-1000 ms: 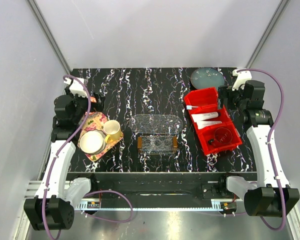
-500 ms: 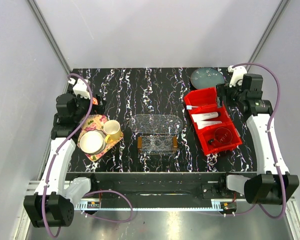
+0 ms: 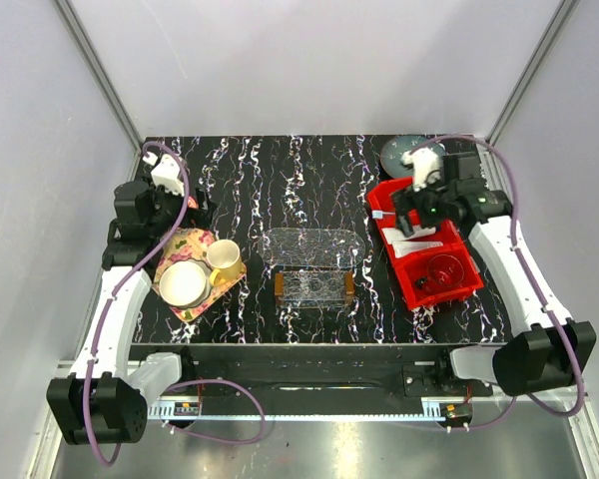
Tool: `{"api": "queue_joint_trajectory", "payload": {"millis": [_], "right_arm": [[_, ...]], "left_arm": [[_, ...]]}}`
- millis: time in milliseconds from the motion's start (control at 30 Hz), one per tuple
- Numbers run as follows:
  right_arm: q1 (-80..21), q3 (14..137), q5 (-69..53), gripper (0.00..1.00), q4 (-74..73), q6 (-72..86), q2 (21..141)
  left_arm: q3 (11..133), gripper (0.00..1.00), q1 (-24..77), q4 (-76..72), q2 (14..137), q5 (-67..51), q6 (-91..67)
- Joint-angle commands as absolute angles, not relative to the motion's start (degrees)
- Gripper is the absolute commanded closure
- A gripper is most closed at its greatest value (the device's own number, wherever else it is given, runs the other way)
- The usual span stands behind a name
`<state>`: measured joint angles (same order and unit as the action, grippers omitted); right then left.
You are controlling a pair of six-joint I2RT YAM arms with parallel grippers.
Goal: Prepare toiletry sets of a toothbrush and toothpaste on the tray
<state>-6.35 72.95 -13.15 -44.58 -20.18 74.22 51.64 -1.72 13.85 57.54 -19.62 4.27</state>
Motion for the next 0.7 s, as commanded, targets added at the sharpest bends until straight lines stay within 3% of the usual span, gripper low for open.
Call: {"api": "queue_joint_trajectory", "payload": {"millis": [0,667], "right_arm": [[-15.81,73.82,-17.13,0.03,-47.9,-25.48,72.42],[-40.68,81.47,-13.62,0.0,-53.96,-33.75,91.92]], "left_arm": [[54.4,0.01,-1.67,12.66,58.44,-21.71,5.27],[53.44,0.01,-1.67,12.57,58.1,-20.13,7.03]]}}
